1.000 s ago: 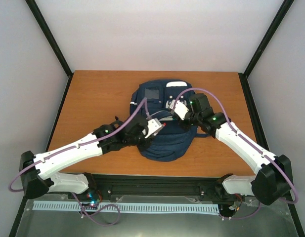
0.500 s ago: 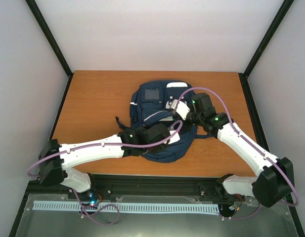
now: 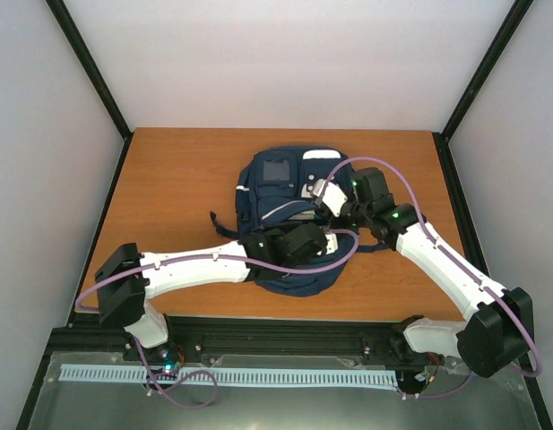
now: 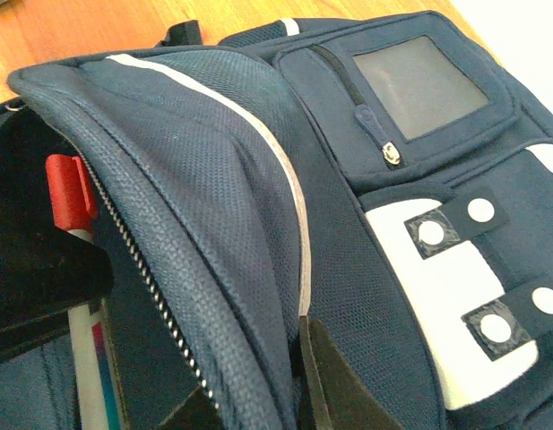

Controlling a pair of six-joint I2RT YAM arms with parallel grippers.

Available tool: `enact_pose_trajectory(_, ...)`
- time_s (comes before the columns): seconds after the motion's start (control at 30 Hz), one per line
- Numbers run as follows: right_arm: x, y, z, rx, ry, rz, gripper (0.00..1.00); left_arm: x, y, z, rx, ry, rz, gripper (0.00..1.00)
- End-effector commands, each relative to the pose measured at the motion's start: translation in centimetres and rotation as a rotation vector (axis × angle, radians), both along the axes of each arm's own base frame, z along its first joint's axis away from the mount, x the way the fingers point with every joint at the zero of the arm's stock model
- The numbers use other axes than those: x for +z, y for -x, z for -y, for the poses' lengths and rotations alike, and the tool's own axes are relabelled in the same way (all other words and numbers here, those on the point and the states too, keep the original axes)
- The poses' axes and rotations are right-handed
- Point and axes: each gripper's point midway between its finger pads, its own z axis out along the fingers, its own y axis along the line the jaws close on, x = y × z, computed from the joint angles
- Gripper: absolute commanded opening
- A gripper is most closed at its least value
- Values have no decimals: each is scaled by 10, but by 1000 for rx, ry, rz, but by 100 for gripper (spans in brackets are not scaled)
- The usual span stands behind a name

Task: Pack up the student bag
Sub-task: Place the stationery in the student bag.

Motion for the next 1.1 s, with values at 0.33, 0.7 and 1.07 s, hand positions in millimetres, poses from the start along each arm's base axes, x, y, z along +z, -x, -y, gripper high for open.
enact_pose_trajectory(0.33,41,8,-16,79,-139,60,5,9,-33,17,3,-24,76,23)
enact_pose_trajectory(0.7,38,7,-16,78,-135,53,5,23,-21,8,35,69,10,31)
enact_pose_trajectory(1.07,37,7,-16,80,-137,48,5,68,22,-61,227,506,-164,48)
